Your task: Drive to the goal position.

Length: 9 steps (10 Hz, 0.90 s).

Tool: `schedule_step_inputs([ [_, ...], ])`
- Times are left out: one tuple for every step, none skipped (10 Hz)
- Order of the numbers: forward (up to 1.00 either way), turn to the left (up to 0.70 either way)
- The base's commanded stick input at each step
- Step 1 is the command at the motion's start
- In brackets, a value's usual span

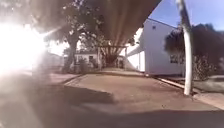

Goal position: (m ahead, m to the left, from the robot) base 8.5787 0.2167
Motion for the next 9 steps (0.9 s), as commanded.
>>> schedule_step_inputs([
  [0.70, 0.00],
  [0.70, 0.00],
  [0.70, 0.00],
  [0.70, 0.00],
  [0.70, 0.00],
  [0.70, 0.00],
  [0.70, 0.00],
  [0.70, 0.00],
  [0.70, 0.00],
])
